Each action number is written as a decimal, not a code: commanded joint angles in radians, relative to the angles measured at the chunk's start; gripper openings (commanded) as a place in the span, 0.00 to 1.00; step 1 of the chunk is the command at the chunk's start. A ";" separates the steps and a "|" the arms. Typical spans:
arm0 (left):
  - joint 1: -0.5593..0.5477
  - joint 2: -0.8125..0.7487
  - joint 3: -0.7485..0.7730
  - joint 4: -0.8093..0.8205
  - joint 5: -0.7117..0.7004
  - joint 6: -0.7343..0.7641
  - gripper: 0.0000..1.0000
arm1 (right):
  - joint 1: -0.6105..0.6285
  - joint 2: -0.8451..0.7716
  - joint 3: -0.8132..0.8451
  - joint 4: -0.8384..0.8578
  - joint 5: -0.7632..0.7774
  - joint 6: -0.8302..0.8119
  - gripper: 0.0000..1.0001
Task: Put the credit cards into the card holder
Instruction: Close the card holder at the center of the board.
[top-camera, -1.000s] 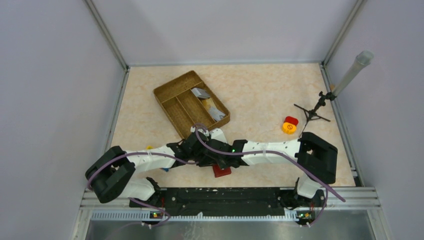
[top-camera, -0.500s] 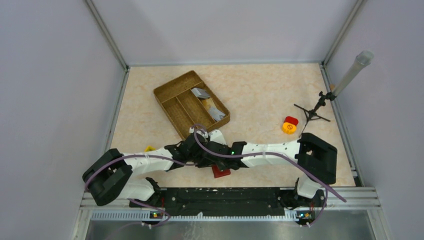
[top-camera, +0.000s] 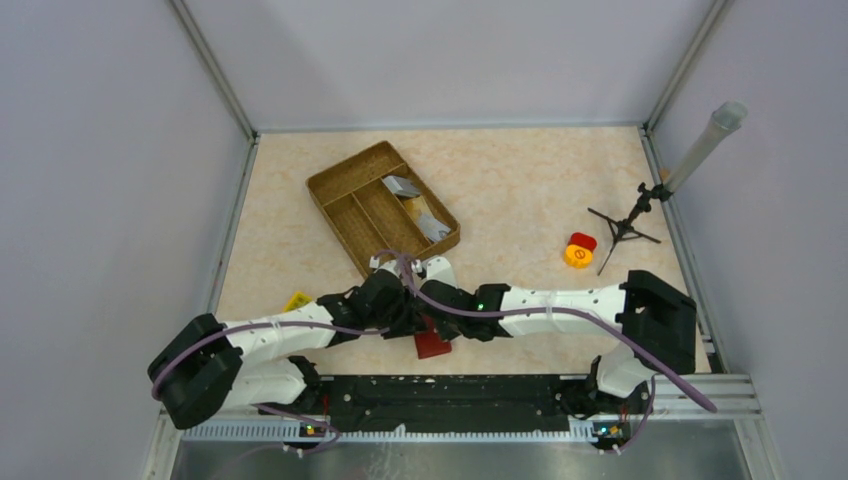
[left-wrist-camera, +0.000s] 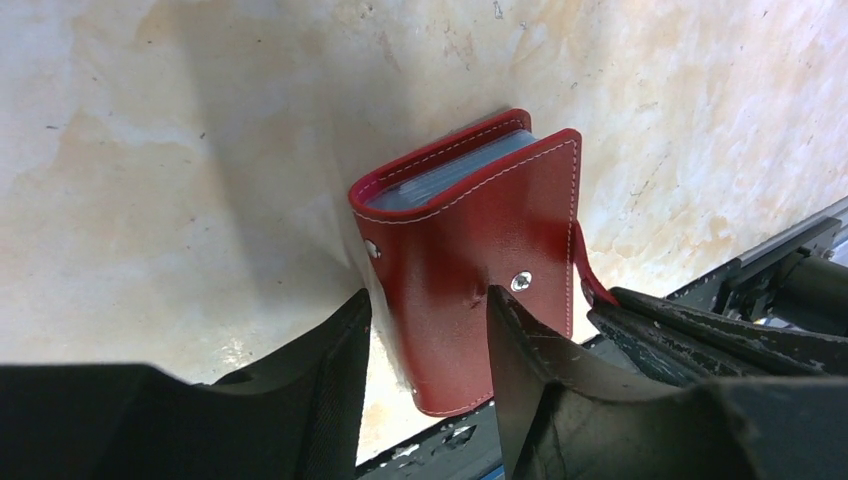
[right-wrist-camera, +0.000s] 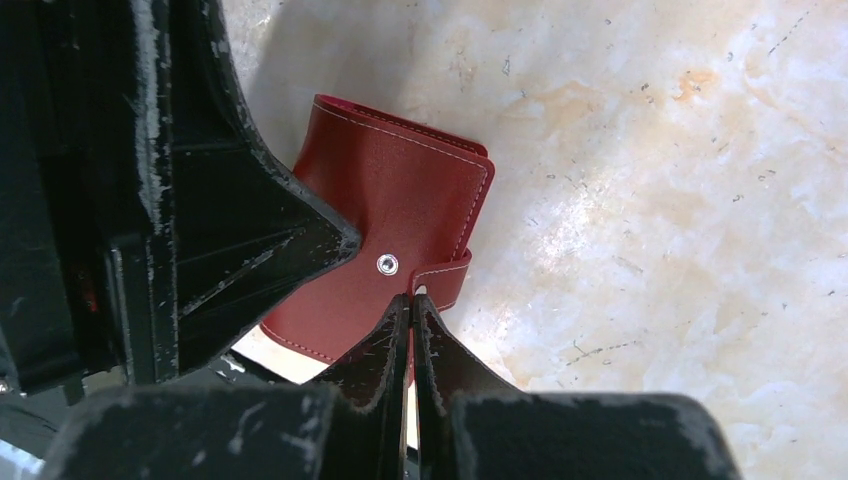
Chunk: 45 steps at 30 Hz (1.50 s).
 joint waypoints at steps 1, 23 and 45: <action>0.001 -0.040 -0.013 -0.081 -0.055 0.005 0.50 | -0.005 -0.023 -0.004 0.022 0.008 0.023 0.00; 0.002 0.042 -0.042 -0.013 0.003 -0.042 0.26 | -0.003 0.044 -0.013 0.086 -0.074 -0.022 0.00; 0.002 0.052 -0.039 -0.015 0.004 -0.043 0.22 | -0.002 0.091 0.004 0.090 -0.034 -0.016 0.00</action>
